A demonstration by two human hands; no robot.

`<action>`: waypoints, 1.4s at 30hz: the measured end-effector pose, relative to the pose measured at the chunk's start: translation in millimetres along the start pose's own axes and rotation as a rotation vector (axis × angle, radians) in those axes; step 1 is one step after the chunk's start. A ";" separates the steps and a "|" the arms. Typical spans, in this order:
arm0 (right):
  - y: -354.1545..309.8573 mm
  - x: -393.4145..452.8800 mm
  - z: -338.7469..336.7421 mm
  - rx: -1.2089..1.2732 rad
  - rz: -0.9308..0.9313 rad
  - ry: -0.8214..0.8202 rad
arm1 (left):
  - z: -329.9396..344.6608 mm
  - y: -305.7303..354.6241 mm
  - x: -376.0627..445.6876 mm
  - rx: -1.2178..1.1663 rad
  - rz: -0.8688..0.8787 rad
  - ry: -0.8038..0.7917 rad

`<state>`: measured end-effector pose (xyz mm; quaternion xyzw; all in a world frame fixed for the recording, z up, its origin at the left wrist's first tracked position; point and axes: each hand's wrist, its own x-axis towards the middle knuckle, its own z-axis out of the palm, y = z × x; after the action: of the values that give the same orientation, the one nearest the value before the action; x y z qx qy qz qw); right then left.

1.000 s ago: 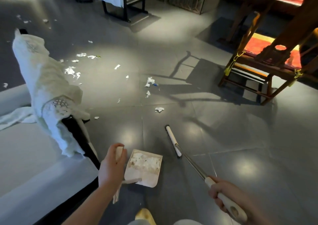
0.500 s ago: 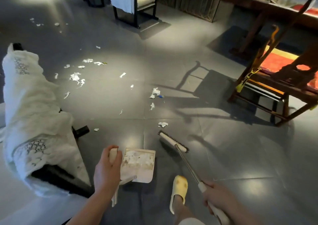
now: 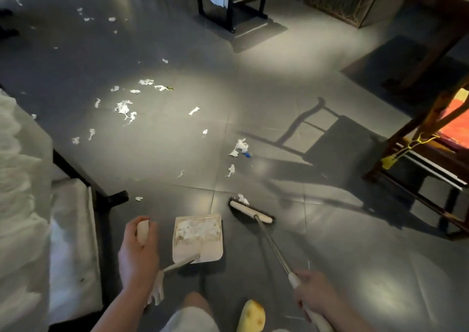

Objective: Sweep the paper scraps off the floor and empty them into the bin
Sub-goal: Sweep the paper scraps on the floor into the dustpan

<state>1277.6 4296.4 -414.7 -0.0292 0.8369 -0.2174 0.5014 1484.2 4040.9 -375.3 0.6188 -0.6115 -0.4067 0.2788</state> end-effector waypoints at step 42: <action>-408.1 257.7 -194.0 0.714 0.176 -0.334 | 144.7 107.9 238.7 0.049 -0.188 0.302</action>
<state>915.6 3923.7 -389.3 0.1835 0.6152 -0.4429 0.6259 1286.1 3817.6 -397.6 0.7339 -0.5118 -0.3183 0.3132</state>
